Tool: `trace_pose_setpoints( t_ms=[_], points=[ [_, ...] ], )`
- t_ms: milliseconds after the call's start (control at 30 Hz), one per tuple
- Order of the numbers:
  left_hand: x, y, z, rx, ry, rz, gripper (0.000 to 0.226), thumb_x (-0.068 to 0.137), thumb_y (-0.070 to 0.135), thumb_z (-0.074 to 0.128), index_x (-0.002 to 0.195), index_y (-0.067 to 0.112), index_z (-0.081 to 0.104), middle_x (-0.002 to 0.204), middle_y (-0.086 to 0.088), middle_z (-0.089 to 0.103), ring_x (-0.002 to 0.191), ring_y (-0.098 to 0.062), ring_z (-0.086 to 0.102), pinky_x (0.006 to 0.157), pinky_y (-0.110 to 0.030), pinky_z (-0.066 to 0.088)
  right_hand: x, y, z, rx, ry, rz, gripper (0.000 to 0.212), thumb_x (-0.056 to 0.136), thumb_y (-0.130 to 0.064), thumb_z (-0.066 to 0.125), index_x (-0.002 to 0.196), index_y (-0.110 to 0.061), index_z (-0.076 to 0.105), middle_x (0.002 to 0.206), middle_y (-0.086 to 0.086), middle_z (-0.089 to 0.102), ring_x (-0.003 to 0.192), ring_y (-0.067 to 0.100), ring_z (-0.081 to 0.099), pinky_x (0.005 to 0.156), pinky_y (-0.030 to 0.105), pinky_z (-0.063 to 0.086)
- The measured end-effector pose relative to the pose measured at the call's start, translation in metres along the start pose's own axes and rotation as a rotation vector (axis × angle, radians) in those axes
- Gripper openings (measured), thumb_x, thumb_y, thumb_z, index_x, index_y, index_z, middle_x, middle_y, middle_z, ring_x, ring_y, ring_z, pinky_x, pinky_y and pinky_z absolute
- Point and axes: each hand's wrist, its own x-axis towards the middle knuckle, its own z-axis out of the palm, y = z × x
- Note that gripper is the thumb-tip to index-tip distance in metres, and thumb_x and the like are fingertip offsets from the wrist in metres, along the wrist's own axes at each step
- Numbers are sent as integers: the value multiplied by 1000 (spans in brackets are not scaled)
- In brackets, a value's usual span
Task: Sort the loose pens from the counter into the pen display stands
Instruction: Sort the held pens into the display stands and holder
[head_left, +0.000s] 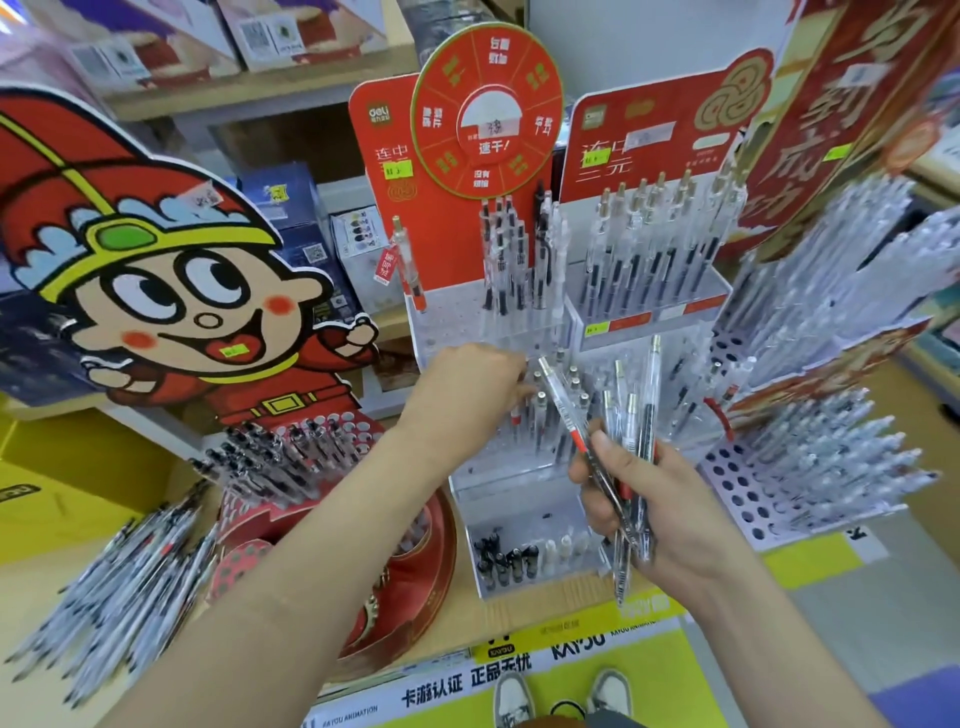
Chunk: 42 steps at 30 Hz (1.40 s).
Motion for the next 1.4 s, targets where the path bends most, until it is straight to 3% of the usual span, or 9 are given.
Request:
trace_pose_setpoints(
  t_ms=[133, 333, 433, 567, 633, 733, 900, 1067, 1400],
  points=[
    [-10, -3, -9, -181, -20, 57, 23, 101, 24, 42, 105, 16, 63, 86, 0, 65, 86, -23, 60, 70, -33, 42, 4, 2, -2, 29, -9, 23, 19, 82, -18, 63, 96, -8, 56, 74, 14, 63, 44, 16, 48, 39, 21, 37],
    [-43, -2, -32, -1448, 62, -204, 22, 96, 11, 53, 114, 14, 66, 93, -4, 71, 75, -16, 67, 67, -26, 56, 7, 2, -4, 72, -97, 39, 36, 75, -25, 77, 97, -6, 56, 74, 15, 61, 42, 15, 48, 39, 21, 38],
    [-48, -5, -28, -1531, -5, -195, 23, 87, 10, 64, 109, 13, 69, 85, -3, 73, 76, -17, 68, 67, -23, 54, 7, 3, 0, 132, -169, 74, 55, 55, -30, 94, 93, -8, 62, 72, 15, 61, 41, 14, 48, 37, 19, 39],
    [-51, -5, -21, -1688, 96, -256, 18, 72, 12, 70, 89, 14, 75, 74, -7, 72, 67, -17, 68, 61, -22, 53, 7, 3, 10, 120, -154, 127, 34, 64, -28, 88, 83, -9, 67, 69, 16, 61, 41, 16, 50, 36, 18, 39],
    [-52, -7, -21, -1714, 148, -245, 14, 70, 12, 71, 83, 15, 75, 77, -8, 73, 69, -17, 68, 62, -23, 53, 6, 2, 12, 40, -104, 128, 15, 76, -24, 70, 80, -10, 70, 70, 15, 63, 43, 17, 52, 35, 18, 37],
    [-54, -18, -33, -1678, 251, -243, 14, 70, 12, 70, 84, 9, 71, 86, -12, 74, 75, -20, 69, 61, -24, 53, 7, -1, 7, -80, -29, 75, 22, 78, -24, 63, 92, -6, 68, 76, 13, 62, 45, 18, 49, 34, 21, 34],
    [-54, -39, -42, -1222, 541, -328, 14, 75, 10, 78, 82, 18, 70, 77, 1, 73, 73, -13, 69, 66, -20, 55, 6, -8, -10, -237, 169, -12, 25, 92, -19, 59, 102, 3, 65, 72, 9, 48, 45, 16, 38, 37, 23, 29],
    [-45, -25, -8, -948, 477, -324, 19, 75, 16, 81, 81, 28, 67, 78, 14, 68, 74, -1, 64, 76, -22, 56, 6, -7, -7, -287, 213, -38, 16, 96, -14, 53, 87, -2, 52, 76, 12, 55, 42, 19, 39, 39, 26, 28],
    [-34, -17, 2, -804, 492, -244, 17, 79, 21, 78, 92, 14, 71, 76, 25, 58, 76, 8, 60, 76, -12, 50, 5, -1, -3, -325, 98, -50, 20, 95, -16, 57, 84, 0, 54, 63, 8, 49, 49, 15, 44, 39, 23, 34]
  ],
)
